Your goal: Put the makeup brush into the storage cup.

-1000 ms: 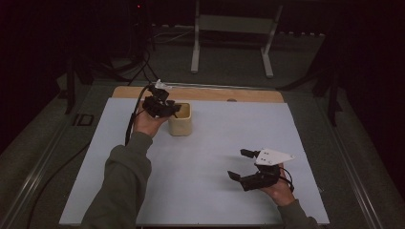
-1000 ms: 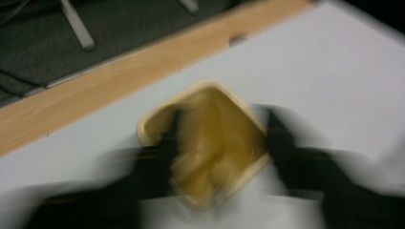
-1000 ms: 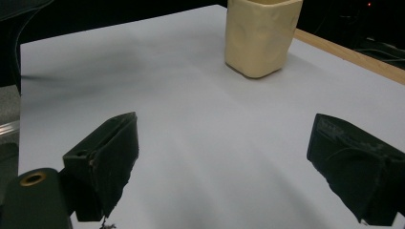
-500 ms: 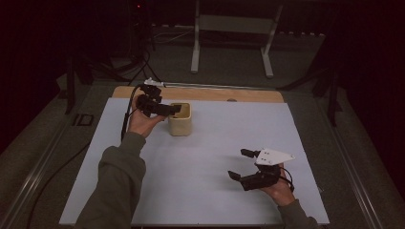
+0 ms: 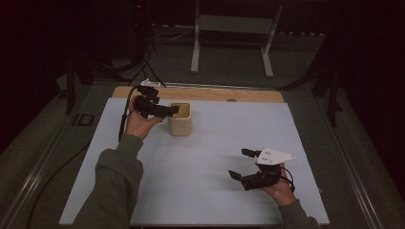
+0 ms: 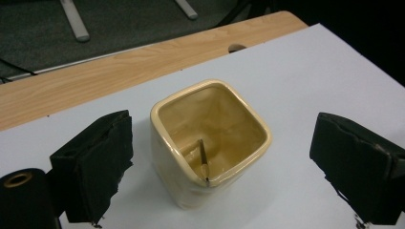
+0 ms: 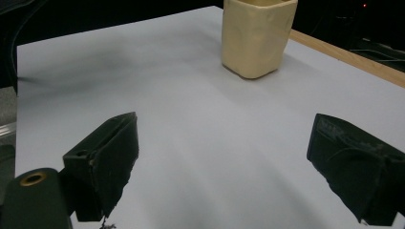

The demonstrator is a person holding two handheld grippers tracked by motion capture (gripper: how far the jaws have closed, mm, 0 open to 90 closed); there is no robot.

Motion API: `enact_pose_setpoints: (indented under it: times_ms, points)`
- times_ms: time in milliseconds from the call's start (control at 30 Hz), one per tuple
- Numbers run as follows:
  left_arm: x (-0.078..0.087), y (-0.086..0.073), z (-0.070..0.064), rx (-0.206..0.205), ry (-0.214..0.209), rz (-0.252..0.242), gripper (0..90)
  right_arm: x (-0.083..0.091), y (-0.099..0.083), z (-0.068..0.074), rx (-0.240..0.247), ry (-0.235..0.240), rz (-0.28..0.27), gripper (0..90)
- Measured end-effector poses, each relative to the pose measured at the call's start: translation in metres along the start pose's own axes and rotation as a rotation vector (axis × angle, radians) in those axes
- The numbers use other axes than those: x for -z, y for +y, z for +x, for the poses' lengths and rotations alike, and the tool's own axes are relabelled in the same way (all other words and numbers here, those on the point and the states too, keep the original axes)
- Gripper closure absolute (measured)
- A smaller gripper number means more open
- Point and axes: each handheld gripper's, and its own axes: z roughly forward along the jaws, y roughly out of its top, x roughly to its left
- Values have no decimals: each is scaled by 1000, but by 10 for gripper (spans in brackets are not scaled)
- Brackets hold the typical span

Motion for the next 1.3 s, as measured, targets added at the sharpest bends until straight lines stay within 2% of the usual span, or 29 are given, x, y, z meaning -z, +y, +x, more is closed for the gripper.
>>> enact_pose_setpoints:
  times_ms: [633, 833, 1300]
  points:
    - [21, -14, -8, -71, -8, -61, 82, 1, 0, -1, 1, -3, -1, 104]
    - [26, -21, -11, -108, 2, -59, 81, 1, 0, -1, -1, -4, -1, 104]
    - [39, -34, -18, -151, 6, -84, 80, 2, 0, -2, -3, -4, -3, 103]
